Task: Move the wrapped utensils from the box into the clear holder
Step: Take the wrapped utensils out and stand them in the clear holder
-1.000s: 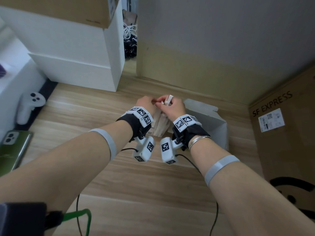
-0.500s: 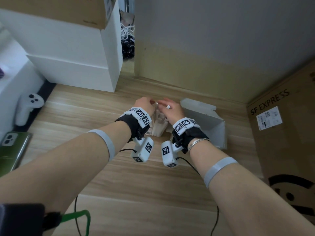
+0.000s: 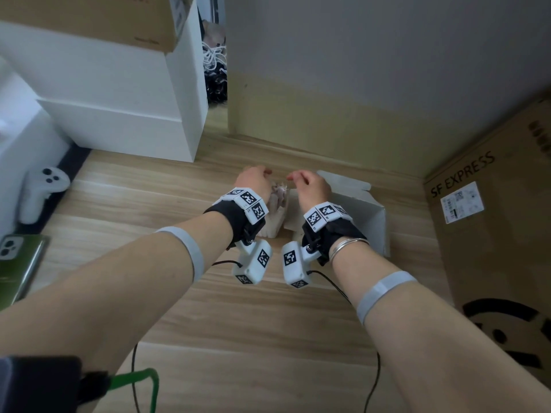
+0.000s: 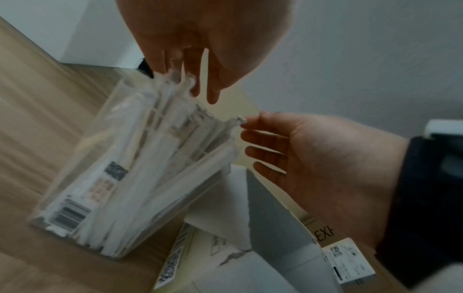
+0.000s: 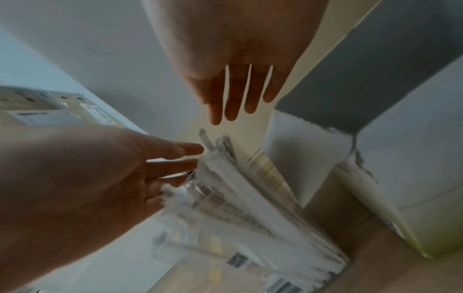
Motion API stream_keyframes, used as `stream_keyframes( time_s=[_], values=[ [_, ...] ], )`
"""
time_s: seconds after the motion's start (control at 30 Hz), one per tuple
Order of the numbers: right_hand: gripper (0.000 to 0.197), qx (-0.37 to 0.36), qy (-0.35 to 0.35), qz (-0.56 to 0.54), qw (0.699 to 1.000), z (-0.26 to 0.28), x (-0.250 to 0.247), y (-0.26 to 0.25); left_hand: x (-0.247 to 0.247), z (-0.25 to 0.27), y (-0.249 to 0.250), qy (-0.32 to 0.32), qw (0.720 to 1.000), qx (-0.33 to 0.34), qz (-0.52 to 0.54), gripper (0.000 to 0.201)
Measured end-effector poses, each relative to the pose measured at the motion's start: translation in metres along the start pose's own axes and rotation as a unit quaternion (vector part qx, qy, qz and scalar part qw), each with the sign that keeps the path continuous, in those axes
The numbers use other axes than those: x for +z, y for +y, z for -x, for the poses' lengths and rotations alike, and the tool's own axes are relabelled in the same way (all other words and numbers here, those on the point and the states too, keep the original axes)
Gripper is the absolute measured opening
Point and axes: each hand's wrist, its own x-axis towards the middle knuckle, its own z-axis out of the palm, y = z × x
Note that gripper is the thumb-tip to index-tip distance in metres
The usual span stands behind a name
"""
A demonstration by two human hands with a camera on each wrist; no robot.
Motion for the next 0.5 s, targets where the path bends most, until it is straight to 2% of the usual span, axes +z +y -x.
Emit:
stream_keyframes(
  time_s=[0.33, 0.5],
  values=[
    [0.03, 0.063, 0.03, 0.017, 0.997, 0.0, -0.037, 0.032, 0.03, 0.014, 0.048, 0.0, 0.995, 0.098, 0.008, 0.035],
    [0.029, 0.086, 0.037, 0.006, 0.996, 0.004, -0.053, 0.052, 0.053, 0.021, 0.065, -0.027, 0.995, 0.096, -0.003, 0.035]
  ],
)
